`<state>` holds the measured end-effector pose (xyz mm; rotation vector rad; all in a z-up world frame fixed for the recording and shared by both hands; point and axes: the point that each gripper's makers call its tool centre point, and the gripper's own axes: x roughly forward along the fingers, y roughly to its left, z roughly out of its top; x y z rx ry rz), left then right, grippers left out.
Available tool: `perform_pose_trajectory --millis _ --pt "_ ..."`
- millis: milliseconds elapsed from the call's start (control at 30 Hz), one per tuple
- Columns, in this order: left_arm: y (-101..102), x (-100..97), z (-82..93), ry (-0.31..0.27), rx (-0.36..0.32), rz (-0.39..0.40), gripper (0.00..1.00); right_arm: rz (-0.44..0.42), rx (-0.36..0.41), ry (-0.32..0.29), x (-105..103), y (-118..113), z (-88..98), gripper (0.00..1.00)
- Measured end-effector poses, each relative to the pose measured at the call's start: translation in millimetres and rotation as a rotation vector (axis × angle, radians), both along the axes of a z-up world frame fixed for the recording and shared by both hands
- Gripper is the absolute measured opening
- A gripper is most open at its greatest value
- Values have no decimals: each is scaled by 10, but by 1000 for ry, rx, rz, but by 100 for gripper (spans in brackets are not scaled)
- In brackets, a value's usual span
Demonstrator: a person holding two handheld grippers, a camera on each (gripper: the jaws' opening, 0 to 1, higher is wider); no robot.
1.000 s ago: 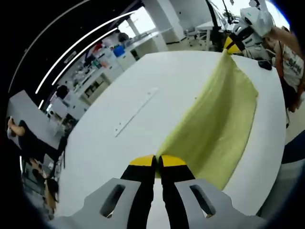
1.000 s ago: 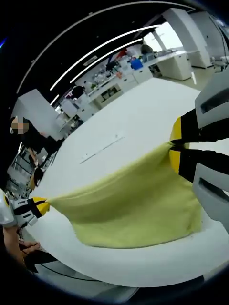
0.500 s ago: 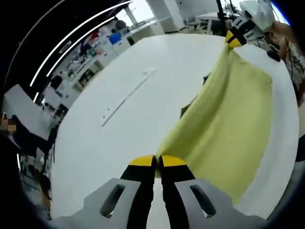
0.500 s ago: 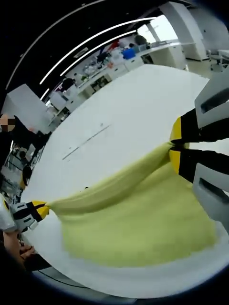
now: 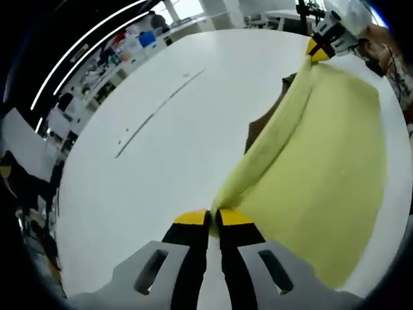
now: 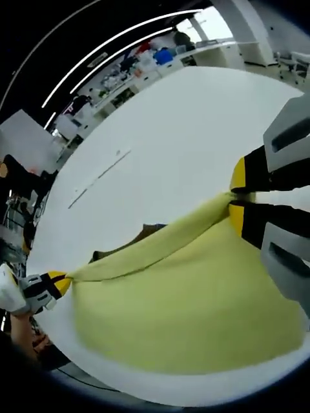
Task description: Fold the garment on the visible template until the final outline fits inside the template.
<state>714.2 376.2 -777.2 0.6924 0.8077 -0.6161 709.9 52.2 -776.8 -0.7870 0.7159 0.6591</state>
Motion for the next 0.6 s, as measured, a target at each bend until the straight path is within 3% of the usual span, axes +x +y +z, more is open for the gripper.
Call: perform_pose_trajectory --millis 267,400,600 --pt "-3 -30 -31 -11 -17 -72 8 -65 64 31 -40 -59 0 11" --pt "29 12 36 -75 -22 -116 20 -42 63 31 -110 -54 37 16" --pt "13 -76 29 -80 -20 -201 24 24 7 1 -162 -55 24 18"
